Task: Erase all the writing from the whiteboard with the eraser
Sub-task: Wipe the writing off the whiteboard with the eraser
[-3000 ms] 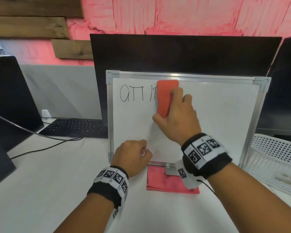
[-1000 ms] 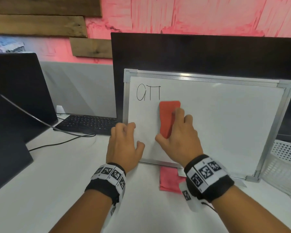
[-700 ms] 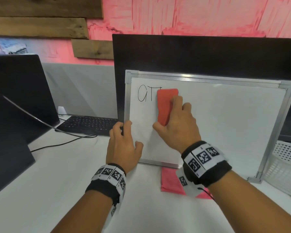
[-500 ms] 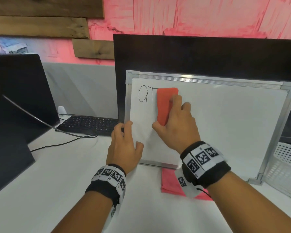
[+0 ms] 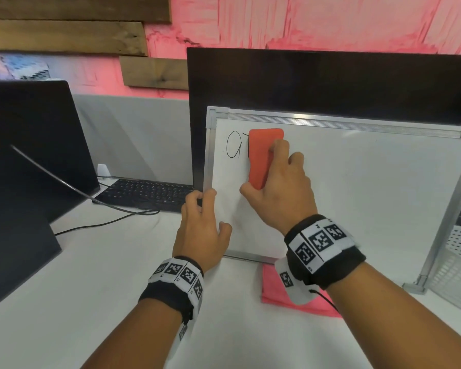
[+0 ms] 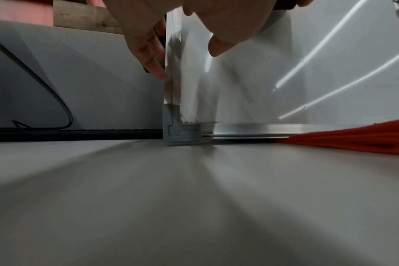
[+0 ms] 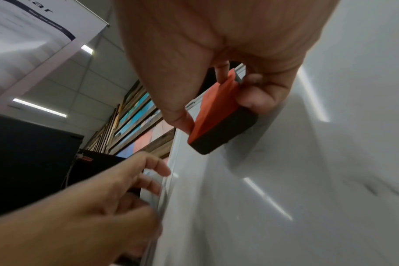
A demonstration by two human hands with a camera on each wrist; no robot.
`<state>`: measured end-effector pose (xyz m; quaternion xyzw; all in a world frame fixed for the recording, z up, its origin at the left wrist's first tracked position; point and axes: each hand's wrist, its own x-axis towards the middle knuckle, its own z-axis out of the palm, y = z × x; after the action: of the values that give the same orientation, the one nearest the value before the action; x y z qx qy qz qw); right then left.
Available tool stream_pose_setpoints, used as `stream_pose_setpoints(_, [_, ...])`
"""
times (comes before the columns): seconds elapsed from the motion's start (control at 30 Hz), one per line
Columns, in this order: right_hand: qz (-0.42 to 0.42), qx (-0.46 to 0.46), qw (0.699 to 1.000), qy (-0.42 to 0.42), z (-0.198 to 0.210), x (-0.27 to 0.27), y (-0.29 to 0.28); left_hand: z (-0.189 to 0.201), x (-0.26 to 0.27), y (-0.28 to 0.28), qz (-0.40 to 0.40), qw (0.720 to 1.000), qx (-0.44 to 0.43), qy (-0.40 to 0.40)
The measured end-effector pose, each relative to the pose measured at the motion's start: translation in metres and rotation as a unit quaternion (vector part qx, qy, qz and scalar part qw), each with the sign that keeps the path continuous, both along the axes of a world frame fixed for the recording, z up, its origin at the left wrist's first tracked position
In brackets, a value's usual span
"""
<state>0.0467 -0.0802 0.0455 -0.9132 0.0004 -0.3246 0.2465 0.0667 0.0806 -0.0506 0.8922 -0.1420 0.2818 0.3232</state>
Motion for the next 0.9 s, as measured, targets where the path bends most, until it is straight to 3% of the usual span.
stream_pose_setpoints(0.23, [0.018, -0.02, 0.998, 0.049, -0.043, -0.017, 0.007, 0.001, 0.0, 0.002, -0.004, 1.0, 0.007, 0.003])
stream_pose_setpoints(0.53, [0.006, -0.016, 1.0, -0.007, 0.001, 0.01, 0.013, 0.001, 0.002, 0.001, 0.001, 1.0, 0.01, 0.006])
stream_pose_setpoints(0.77, [0.027, -0.03, 0.998, 0.049, -0.045, -0.012, 0.017, 0.002, 0.0, 0.003, -0.009, 1.0, 0.006, 0.004])
stream_pose_setpoints(0.9, [0.028, -0.025, 0.998, 0.044, -0.042, -0.009, 0.018, 0.002, 0.001, 0.003, -0.007, 1.0, 0.008, 0.006])
